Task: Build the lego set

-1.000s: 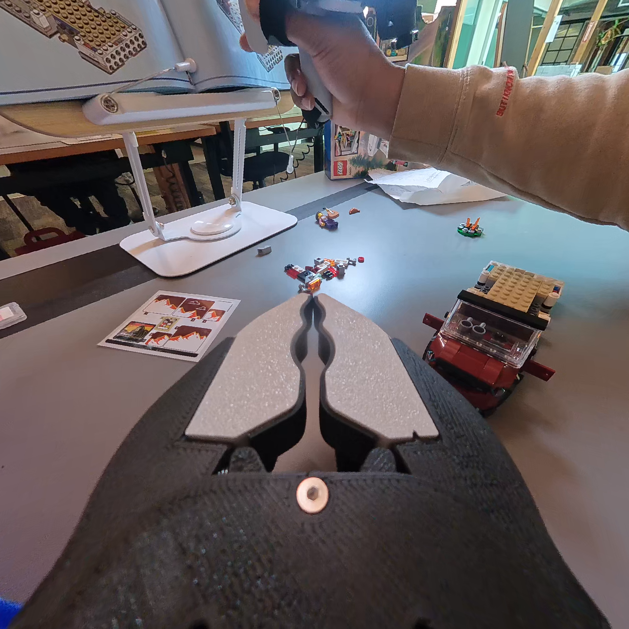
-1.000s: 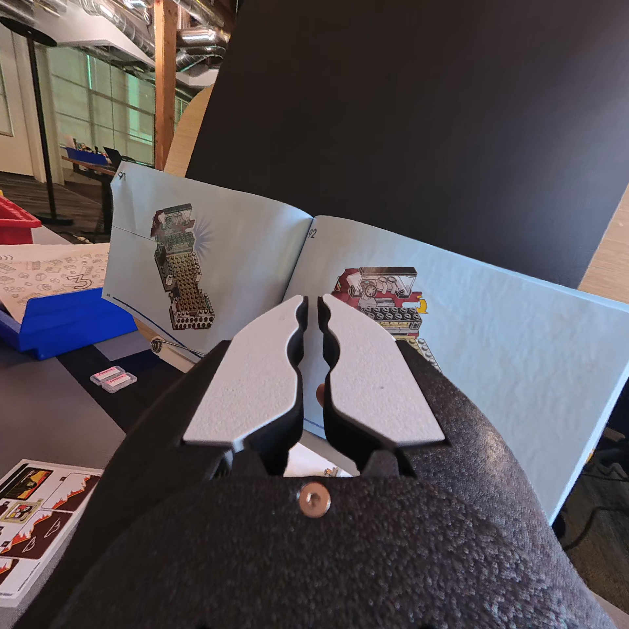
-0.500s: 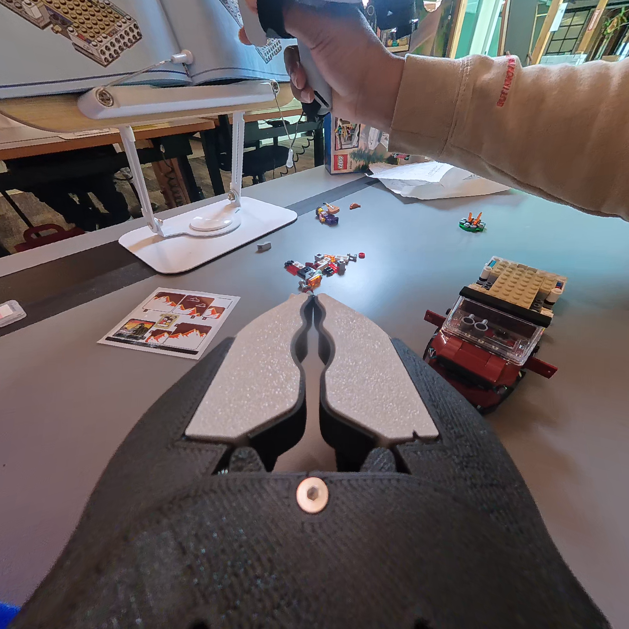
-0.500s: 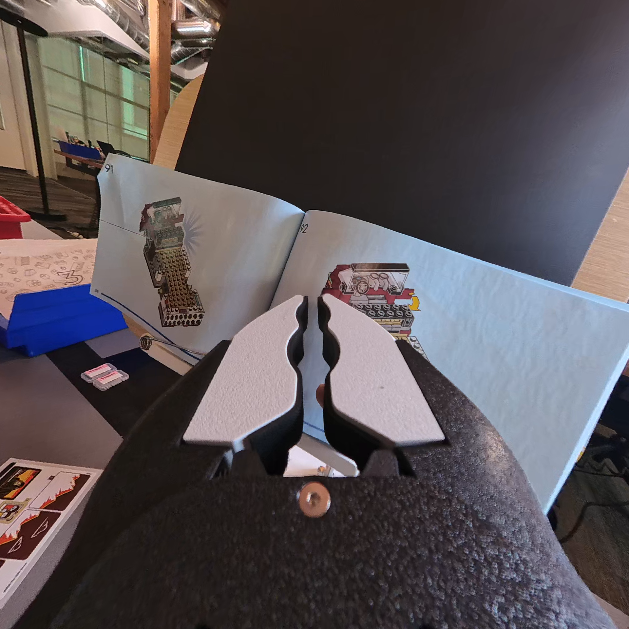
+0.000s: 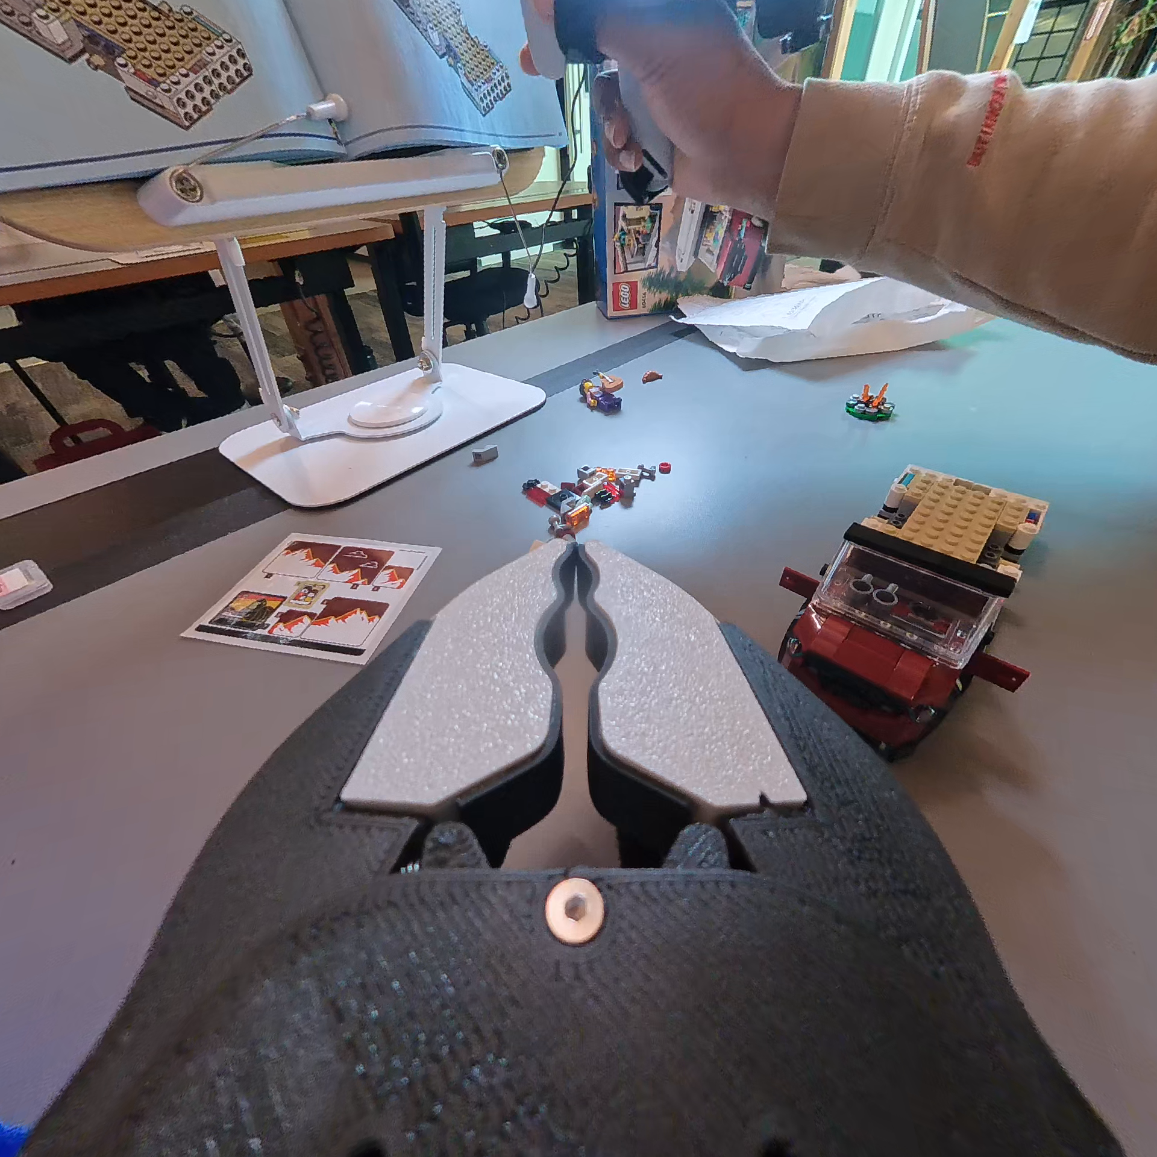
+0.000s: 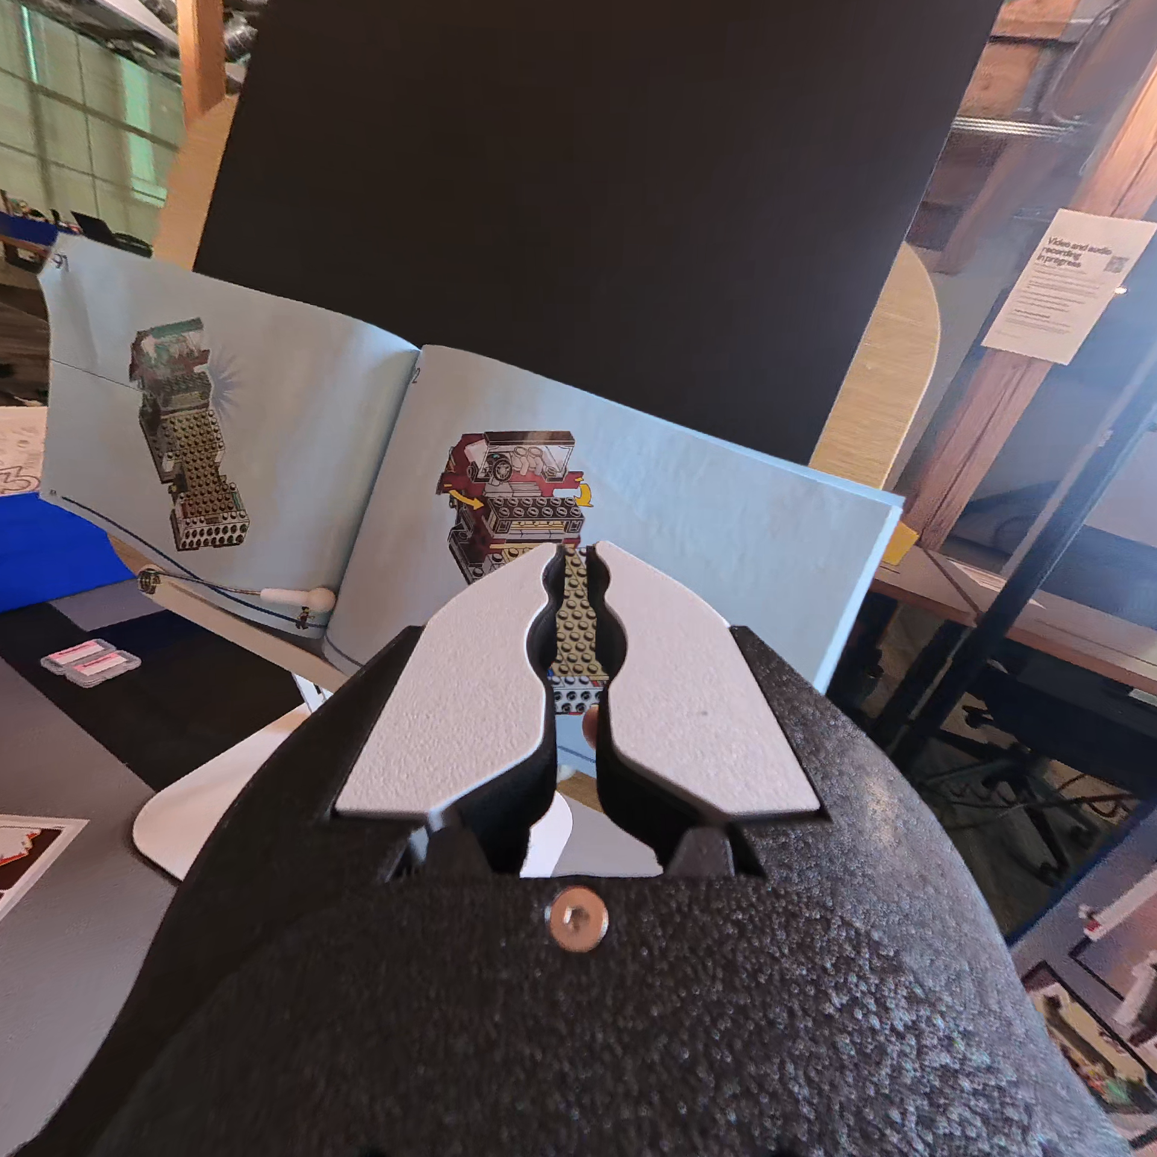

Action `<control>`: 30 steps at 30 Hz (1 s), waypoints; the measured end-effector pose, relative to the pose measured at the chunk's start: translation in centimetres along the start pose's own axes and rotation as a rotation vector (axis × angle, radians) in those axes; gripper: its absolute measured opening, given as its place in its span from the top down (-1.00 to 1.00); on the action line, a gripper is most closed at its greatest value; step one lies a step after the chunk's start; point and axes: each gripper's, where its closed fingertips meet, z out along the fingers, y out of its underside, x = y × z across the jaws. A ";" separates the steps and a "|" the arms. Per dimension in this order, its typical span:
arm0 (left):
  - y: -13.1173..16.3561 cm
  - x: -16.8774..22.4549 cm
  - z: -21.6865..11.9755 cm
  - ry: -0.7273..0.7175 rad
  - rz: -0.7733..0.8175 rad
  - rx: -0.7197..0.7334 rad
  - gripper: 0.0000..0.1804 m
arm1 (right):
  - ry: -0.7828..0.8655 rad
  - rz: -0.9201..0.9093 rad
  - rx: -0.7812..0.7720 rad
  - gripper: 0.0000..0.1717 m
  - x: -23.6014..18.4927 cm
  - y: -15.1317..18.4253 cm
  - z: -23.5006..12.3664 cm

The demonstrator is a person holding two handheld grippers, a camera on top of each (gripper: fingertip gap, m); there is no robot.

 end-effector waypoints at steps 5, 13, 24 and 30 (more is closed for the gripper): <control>-0.1 0.2 -0.1 0.013 0.006 0.009 1.00 | -0.063 -0.051 -0.004 0.90 -1.6 0.3 -2.3; -0.1 0.6 -0.1 0.023 0.037 0.006 0.89 | -0.055 -0.028 -0.045 0.82 -1.0 2.0 -6.3; -0.4 5.4 -0.2 0.251 0.109 -0.002 0.78 | -0.702 0.003 -0.341 0.68 -12.5 7.1 -25.5; 3.1 9.1 0.1 0.524 0.149 -0.224 0.33 | -0.715 -0.128 -0.503 0.48 -17.0 8.9 -32.6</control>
